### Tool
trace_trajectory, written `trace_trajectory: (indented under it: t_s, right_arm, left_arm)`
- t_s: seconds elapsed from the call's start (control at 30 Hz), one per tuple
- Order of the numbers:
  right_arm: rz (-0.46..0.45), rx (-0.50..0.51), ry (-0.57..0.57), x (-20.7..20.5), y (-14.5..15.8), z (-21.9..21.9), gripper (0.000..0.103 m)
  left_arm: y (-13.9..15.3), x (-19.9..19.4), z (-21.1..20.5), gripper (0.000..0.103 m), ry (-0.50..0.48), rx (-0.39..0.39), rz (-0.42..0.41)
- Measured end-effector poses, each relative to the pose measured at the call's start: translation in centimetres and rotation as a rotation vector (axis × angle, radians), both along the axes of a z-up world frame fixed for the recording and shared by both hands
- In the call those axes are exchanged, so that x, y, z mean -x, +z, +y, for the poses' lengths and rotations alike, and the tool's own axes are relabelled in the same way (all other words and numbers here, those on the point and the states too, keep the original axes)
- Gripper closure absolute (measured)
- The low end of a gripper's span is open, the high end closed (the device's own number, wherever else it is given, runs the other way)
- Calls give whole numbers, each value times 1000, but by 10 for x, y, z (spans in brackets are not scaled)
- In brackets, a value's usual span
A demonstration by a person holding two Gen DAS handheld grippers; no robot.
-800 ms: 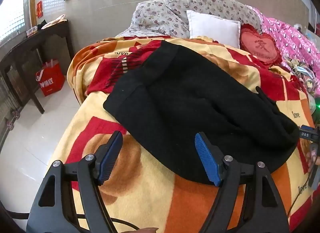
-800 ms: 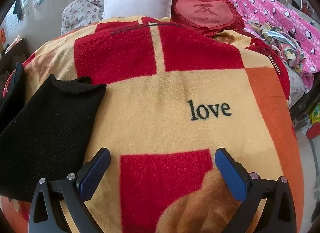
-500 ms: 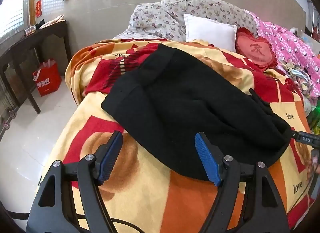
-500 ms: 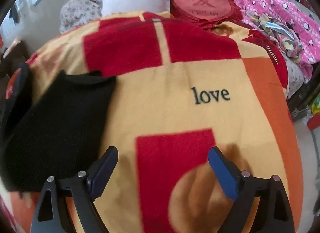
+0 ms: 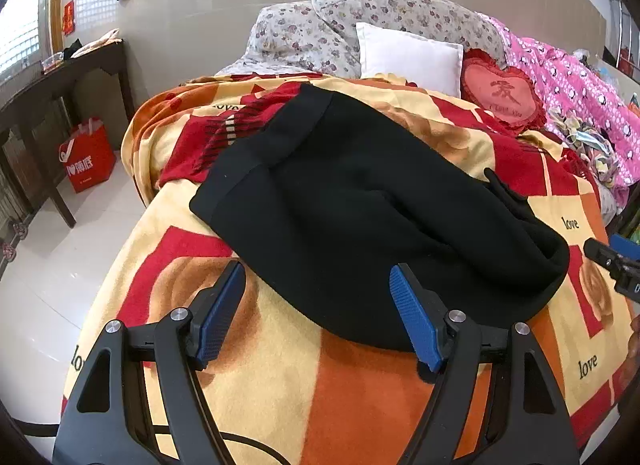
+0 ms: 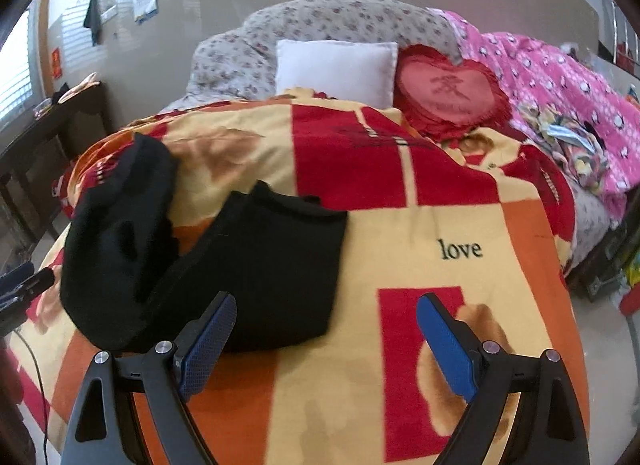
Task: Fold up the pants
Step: 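Position both grippers open above the black garment's edge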
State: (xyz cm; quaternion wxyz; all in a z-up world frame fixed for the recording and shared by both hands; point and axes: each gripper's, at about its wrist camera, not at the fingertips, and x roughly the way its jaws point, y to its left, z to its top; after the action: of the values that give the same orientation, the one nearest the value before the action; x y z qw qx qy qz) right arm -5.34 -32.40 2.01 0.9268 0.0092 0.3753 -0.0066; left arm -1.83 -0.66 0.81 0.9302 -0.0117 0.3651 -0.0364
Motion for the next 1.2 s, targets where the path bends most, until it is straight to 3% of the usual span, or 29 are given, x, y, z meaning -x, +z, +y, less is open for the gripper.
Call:
trace_trajectory:
  t_s: [0.17, 0.4, 0.77, 1.2]
  right_arm:
    - [1, -8, 30, 1, -4, 14, 12]
    - [-32, 74, 74, 1, 0, 47, 12]
    - [2, -5, 130, -5, -6, 63, 12]
    - [-30, -35, 211, 0, 3, 77, 12]
  left_arm:
    - [3, 1, 2, 28, 6, 10, -8]
    - [2, 1, 1, 28, 3, 3, -10]
    - [-4, -4, 2, 28, 15, 3, 8]
    - [-12, -12, 7, 28, 39, 6, 40]
